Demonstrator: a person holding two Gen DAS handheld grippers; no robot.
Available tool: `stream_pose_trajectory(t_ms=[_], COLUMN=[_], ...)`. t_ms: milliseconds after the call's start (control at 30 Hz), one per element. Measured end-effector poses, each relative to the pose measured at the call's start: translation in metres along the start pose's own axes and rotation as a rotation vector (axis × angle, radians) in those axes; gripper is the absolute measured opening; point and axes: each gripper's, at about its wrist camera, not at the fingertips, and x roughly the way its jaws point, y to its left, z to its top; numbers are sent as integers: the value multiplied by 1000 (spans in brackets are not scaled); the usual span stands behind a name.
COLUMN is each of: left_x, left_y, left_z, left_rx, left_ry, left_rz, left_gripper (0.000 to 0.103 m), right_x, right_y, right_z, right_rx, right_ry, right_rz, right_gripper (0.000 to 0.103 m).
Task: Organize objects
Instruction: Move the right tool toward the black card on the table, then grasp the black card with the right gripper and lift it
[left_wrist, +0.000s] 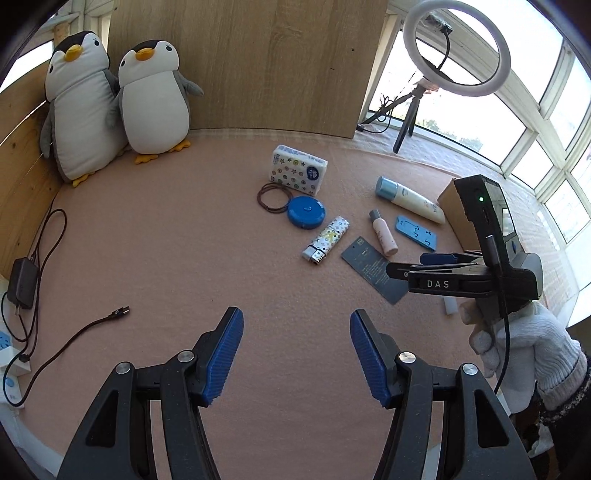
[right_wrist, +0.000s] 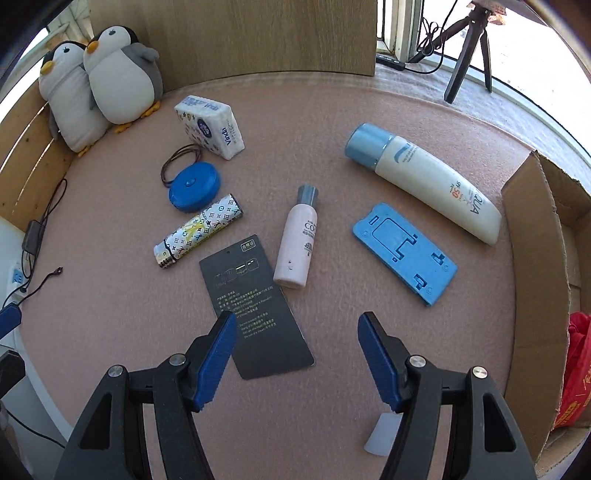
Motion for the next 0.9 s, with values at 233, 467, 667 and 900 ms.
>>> stream_pose_trajectory(t_ms=[233,467,667,900], left_x=[1,4,5,5], left_y=[3,9,13,19], left_z=[6,5,3,1], left_rx=[14,1,-11,-34], left_ry=[-14,-7,-3,-5], left_rz=[40,24,22,22], left_gripper=[64,64,64,64], right_x=[13,15,19,25], right_y=[-2,6,24,54], right_z=[2,4,7,9], right_rx=[20,9,-34,-154], right_ry=[25,29,39,53], right_rz=[-13,-5,-1,-61], right_gripper=[64,64,65,64])
